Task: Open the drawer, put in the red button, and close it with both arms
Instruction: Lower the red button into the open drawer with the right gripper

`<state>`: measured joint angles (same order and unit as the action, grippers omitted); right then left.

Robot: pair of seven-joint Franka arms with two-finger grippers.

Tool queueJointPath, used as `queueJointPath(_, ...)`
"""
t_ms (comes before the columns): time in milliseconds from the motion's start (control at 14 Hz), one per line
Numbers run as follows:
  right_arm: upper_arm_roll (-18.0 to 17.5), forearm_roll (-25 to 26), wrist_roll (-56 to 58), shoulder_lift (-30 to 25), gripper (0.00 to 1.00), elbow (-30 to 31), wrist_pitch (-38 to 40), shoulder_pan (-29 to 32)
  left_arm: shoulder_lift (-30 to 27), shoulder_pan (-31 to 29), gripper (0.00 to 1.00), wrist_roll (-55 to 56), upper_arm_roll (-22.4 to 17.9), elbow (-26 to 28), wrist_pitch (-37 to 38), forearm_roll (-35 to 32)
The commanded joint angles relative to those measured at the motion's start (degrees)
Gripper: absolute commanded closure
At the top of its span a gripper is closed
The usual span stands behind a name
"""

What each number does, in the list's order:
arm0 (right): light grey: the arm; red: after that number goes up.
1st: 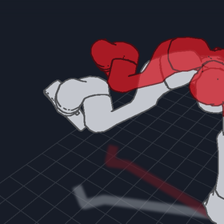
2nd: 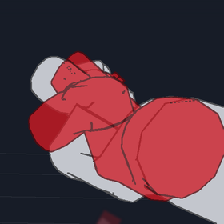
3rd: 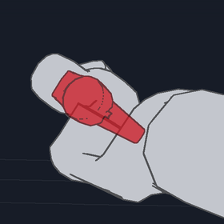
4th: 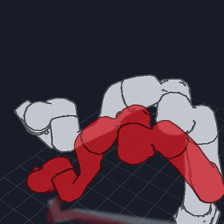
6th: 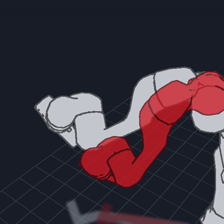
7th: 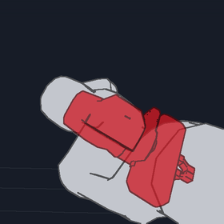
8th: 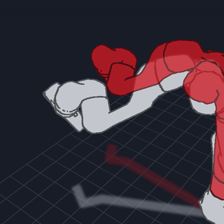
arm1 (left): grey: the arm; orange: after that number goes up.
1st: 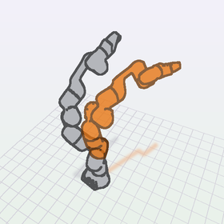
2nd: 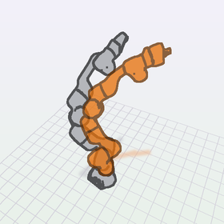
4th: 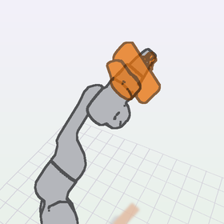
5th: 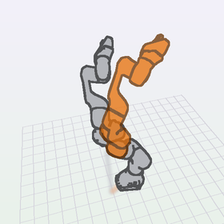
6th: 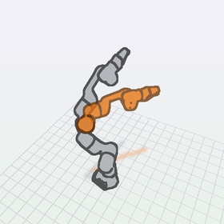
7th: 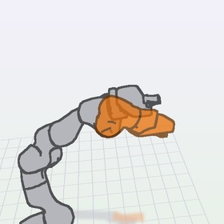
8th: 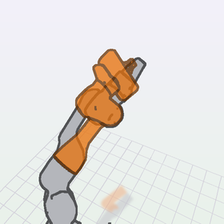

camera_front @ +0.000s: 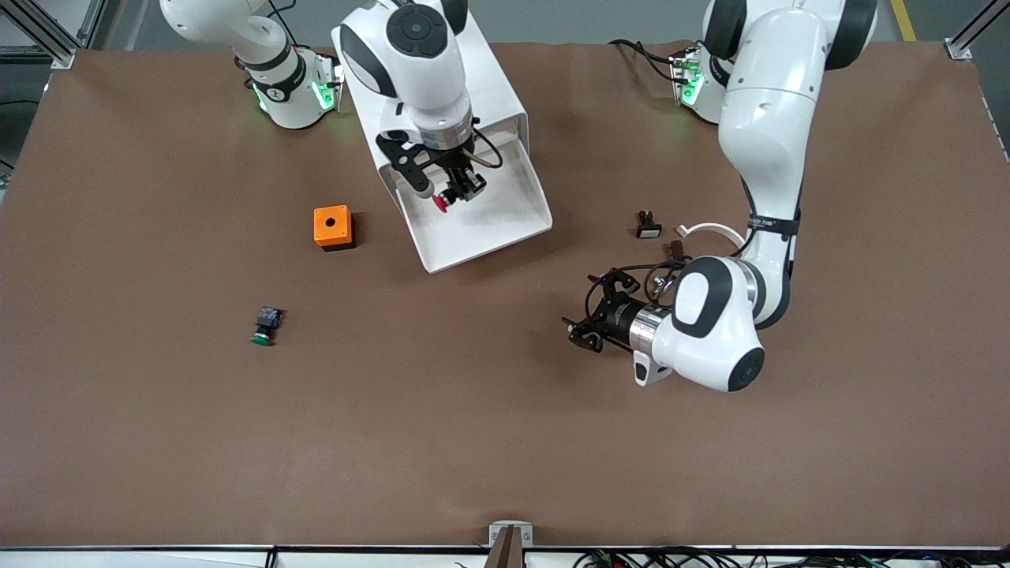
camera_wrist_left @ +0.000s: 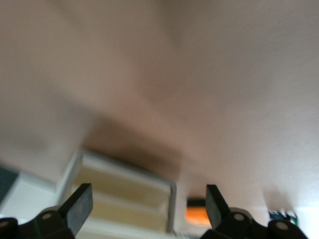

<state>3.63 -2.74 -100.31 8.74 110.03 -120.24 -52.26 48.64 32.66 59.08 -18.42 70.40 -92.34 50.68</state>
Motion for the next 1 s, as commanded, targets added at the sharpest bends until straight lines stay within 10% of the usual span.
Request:
queueJointPath(0, 0.67, 1.51, -6.28, 2.85, 1.0, -0.77, -2.1, -2.32, -1.1, 6.18, 0.0, -8.17, -8.1, -0.87, -4.85, -3.48)
queueJointPath(932, 0.67, 1.51, -15.18, 12.44, 1.0, -6.66, -2.63, -4.08, -2.94, 9.62, 0.0, -20.75, -8.92, -0.96, -11.64, -14.91)
